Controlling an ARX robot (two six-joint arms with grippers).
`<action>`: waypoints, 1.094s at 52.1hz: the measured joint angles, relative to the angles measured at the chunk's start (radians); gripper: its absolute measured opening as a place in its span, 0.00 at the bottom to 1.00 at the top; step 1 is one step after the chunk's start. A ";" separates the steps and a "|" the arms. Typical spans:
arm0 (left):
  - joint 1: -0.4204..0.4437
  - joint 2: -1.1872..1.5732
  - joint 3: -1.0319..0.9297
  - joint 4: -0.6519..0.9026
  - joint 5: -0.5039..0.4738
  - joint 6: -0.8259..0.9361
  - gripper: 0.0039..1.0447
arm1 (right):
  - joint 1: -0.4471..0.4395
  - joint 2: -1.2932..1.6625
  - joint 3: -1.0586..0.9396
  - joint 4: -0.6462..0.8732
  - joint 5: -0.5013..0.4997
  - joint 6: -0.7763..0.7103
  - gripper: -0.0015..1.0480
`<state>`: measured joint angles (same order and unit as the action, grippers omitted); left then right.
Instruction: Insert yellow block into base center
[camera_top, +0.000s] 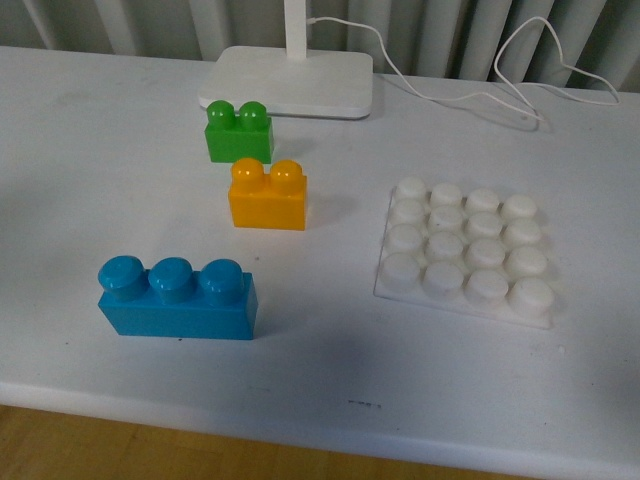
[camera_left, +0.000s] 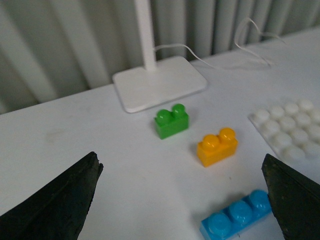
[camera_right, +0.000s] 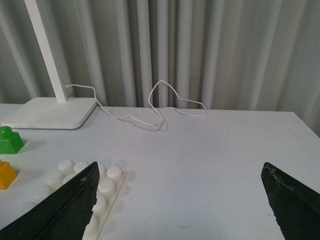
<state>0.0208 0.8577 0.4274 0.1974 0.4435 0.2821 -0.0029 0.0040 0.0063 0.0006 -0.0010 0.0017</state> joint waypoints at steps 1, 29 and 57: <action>-0.001 0.042 0.025 -0.013 0.024 0.036 0.94 | 0.000 0.000 0.000 0.000 0.000 0.000 0.91; -0.262 0.852 0.886 -0.905 -0.136 1.155 0.94 | 0.000 0.000 0.000 0.000 0.000 0.000 0.91; -0.345 1.154 1.104 -0.878 -0.172 1.206 0.94 | 0.000 0.000 0.000 0.000 0.000 0.000 0.91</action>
<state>-0.3244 2.0117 1.5314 -0.6807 0.2718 1.4883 -0.0029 0.0040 0.0063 0.0006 -0.0010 0.0017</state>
